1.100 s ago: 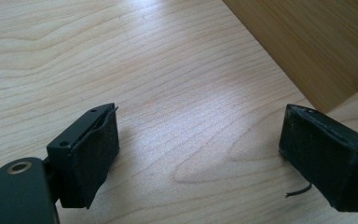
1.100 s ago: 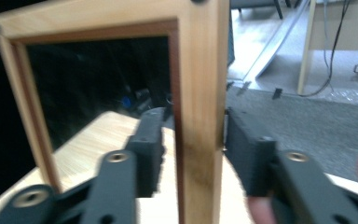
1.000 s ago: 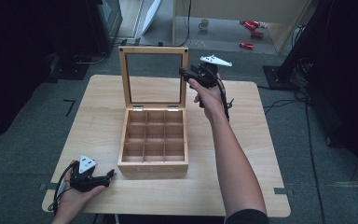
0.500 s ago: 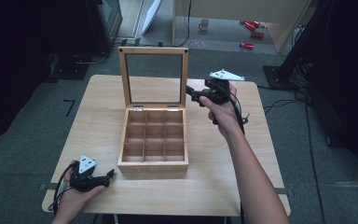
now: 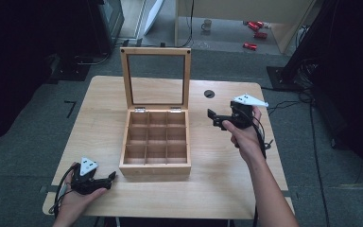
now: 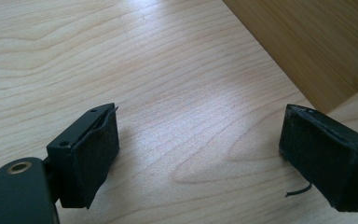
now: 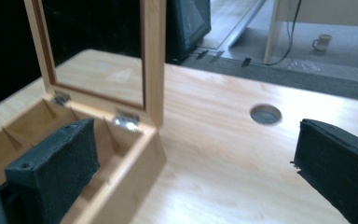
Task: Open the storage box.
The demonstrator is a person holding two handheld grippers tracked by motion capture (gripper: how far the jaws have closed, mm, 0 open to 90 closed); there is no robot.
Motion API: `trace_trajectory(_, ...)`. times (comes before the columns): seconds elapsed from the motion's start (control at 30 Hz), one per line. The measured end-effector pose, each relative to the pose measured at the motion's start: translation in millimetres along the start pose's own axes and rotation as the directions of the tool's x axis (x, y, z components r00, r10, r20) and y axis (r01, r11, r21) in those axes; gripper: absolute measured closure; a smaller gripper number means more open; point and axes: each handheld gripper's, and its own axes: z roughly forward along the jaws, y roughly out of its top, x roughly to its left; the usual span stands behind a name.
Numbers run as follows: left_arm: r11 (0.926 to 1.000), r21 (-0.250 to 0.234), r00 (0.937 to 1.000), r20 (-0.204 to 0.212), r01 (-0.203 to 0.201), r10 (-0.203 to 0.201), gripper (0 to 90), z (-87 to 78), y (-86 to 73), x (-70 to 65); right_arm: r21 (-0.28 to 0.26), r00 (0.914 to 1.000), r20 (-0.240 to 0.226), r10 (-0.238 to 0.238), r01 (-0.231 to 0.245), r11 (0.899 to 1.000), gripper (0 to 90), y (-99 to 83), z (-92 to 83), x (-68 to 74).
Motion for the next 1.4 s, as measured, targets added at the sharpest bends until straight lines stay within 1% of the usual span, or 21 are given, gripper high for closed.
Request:
trace_trajectory(0.1,1.0,0.0,1.0,0.0,-0.001,0.001,12.3,0.0,0.0,0.0,0.01,0.9997,0.022,-0.01,0.01,1.0,0.0,-11.0,-8.6,-3.6)
trace_trajectory(0.23,1.0,0.0,1.0,0.0,-0.001,0.001,12.3,0.0,0.0,0.0,0.014,0.9992,0.04,-0.004,0.003,1.0,0.0,-24.2,-20.8,-8.5)
trace_trajectory(0.47,1.0,0.0,1.0,0.0,0.0,0.0,12.3,0.0,0.0,0.0,0.025,0.9962,0.086,-0.008,0.006,1.0,0.0,-46.8,-42.7,-18.6)
trace_trajectory(0.63,1.0,0.0,1.0,0.0,-0.001,0.001,12.3,0.0,0.0,0.0,0.032,0.993,0.118,0.005,-0.009,0.999,0.0,-62.5,-58.5,-27.6)
trace_trajectory(0.83,1.0,0.0,1.0,0.0,-0.001,0.001,12.3,0.0,0.0,0.0,0.042,0.9866,0.161,0.027,-0.035,0.999,0.0,-82.5,-75.1,-39.9)
trace_trajectory(1.03,1.0,0.0,1.0,0.0,0.0,0.0,12.3,0.0,0.0,0.0,0.068,0.9749,0.217,0.048,-0.065,0.996,0.0,-107.9,-91.2,-55.9)
trace_trajectory(1.1,1.0,0.001,1.0,0.0,-0.002,0.002,12.3,-0.1,0.0,0.1,0.077,0.9683,0.244,0.056,-0.077,0.994,0.0,-117.4,-96.8,-61.6)
trace_trajectory(1.13,1.0,0.001,1.0,0.0,-0.002,0.002,12.3,-0.1,0.0,0.1,0.079,0.9667,0.249,0.058,-0.08,0.994,0.0,-119.6,-97.9,-62.8)
trace_trajectory(1.2,1.0,0.001,1.0,0.0,-0.002,0.002,12.2,-0.1,0.0,0.1,0.095,0.9594,0.277,0.055,-0.085,0.992,0.0,-130.2,-102.3,-68.1)
trace_trajectory(1.4,1.0,0.001,1.0,0.0,-0.002,0.002,12.3,-0.1,0.0,0.1,0.142,0.9449,0.322,0.06,-0.111,0.984,0.0,-157.5,-109.4,-77.9)
